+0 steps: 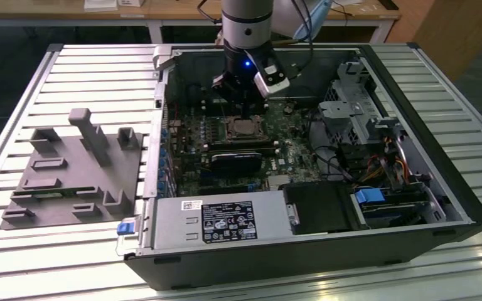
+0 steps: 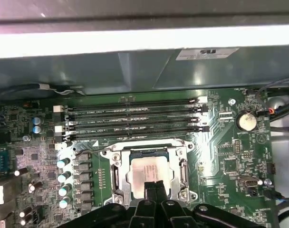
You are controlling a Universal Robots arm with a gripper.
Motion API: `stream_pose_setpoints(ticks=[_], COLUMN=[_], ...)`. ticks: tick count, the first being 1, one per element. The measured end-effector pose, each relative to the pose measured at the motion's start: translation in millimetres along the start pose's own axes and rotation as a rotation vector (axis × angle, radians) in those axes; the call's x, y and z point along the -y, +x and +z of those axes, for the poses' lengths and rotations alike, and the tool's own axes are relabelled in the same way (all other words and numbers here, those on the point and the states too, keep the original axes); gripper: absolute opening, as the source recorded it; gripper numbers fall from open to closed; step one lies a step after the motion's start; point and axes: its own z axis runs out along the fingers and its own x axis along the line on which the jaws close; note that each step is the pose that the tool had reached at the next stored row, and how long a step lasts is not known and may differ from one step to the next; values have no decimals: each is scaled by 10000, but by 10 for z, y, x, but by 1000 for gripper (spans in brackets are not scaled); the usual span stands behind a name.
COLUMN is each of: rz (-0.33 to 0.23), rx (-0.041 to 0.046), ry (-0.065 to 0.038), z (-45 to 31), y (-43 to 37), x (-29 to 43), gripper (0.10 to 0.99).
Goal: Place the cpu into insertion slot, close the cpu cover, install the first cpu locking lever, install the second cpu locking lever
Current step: 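Close the cpu cover, then install the first cpu locking lever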
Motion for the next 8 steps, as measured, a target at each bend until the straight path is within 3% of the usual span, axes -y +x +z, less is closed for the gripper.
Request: stream_pose_setpoints(ticks=[8], rz=[0], rx=[1], ry=[5], z=[-2], y=[0], x=[0], gripper=[102])
